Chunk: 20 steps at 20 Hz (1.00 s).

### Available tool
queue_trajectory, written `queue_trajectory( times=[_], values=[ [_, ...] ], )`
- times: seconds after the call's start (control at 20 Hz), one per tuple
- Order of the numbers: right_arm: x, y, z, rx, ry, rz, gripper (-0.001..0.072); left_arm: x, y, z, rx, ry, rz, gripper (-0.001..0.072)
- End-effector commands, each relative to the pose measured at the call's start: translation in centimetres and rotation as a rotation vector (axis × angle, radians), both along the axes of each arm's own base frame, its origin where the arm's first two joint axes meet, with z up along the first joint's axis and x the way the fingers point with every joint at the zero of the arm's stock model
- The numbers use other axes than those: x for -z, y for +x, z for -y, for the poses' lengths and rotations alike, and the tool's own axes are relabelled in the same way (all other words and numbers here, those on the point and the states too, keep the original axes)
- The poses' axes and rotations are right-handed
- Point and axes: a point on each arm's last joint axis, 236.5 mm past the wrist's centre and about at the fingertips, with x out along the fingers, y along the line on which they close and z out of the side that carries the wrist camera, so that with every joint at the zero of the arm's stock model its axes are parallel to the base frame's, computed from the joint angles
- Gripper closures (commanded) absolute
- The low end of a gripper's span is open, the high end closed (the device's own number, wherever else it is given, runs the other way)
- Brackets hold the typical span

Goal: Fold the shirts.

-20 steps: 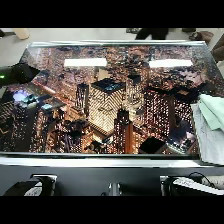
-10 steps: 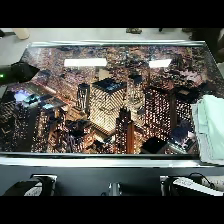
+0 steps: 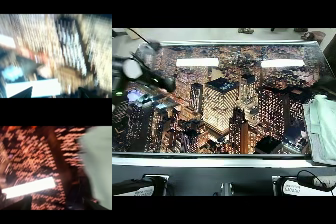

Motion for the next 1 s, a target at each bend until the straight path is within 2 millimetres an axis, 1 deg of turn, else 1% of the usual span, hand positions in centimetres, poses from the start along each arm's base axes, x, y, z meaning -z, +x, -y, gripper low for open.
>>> queue_trajectory(
  times=[0.0,0.05,0.1,0.2,0.3,0.95],
  values=[
    [5.4,-2.3,-8.8,-0.191,0.057,-0.256,0.0046,6.8,-4.2,-1.0,-0.095,0.081,-0.247,0.0031],
    [7.1,-3.5,-9.3,-0.182,0.08,-0.307,0.0047,7.5,-4.5,-1.1,-0.121,0.065,-0.226,0.0031],
    [8.6,-4.1,-9.1,-0.165,0.077,-0.33,0.0047,8.1,-4.6,-1.1,-0.142,0.048,-0.198,0.0032],
    [10.4,-4.9,-8.5,-0.155,0.052,-0.354,0.0043,8.8,-4.4,-1.0,-0.155,0.036,-0.182,0.0031],
    [10.6,-4.9,-8.5,-0.153,0.053,-0.356,0.0041,8.9,-4.2,-0.9,-0.153,0.034,-0.176,0.0031],
    [10.5,-5.1,-8.6,-0.154,0.054,-0.36,0.0041,9.1,-4.3,-1.0,-0.154,0.038,-0.186,0.0031]
  ],
)
